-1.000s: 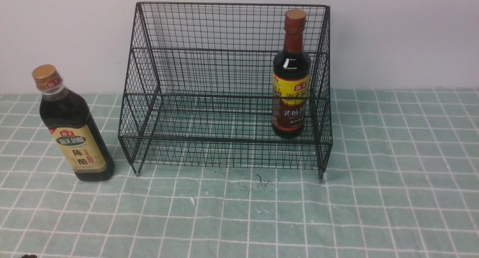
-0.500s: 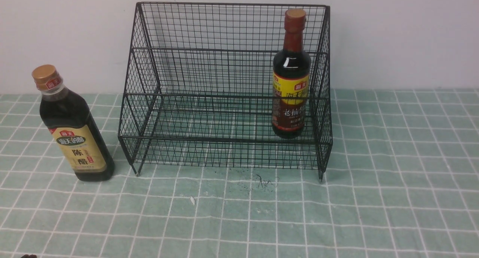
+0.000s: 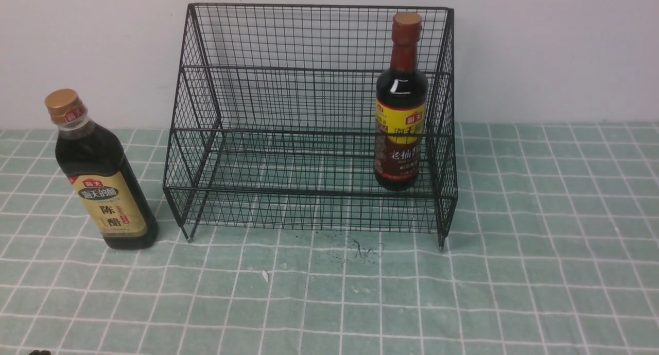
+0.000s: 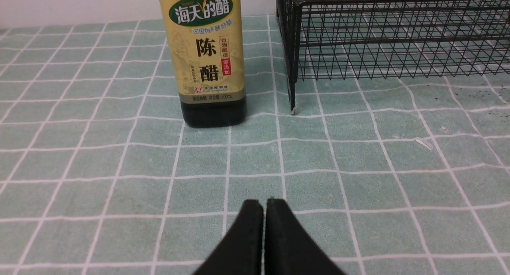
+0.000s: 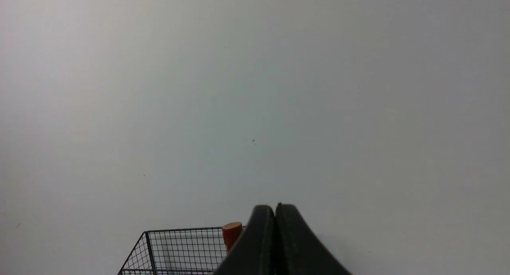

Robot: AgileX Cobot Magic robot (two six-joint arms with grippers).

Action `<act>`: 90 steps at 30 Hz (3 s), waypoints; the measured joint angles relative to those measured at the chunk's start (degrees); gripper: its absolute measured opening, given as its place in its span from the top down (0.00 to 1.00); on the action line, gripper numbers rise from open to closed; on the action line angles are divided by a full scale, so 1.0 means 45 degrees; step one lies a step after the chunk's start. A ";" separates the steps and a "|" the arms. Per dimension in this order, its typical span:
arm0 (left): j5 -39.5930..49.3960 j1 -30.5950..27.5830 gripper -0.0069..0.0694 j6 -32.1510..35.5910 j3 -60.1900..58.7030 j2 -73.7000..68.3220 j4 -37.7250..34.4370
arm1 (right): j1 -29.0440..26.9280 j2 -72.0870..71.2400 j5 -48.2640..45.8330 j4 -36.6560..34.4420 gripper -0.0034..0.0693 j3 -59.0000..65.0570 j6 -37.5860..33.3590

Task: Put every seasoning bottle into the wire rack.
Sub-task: Use the left arm to grab the condiment bottle closest to it

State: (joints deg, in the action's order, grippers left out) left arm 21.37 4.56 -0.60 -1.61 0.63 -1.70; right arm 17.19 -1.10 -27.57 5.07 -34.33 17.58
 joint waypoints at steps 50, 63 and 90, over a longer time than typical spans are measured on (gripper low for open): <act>0.0000 0.0000 0.92 0.0000 0.0000 0.0000 0.0000 | -0.4085 0.0016 0.0943 -0.2193 0.97 0.7831 -0.4656; 0.0000 0.0000 0.92 0.0000 0.0000 0.0000 0.0214 | -0.4085 0.0016 0.0943 -0.2219 0.97 0.7831 -0.4682; -0.8721 0.0000 0.92 -0.2133 -0.0014 -0.0111 0.0166 | -0.4085 0.0016 0.0957 -0.2219 0.97 0.7836 -0.4682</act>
State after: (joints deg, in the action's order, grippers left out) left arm -17.87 4.56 -10.20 -1.67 0.13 -0.96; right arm -1.19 -1.02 -23.26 -4.92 0.93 -3.49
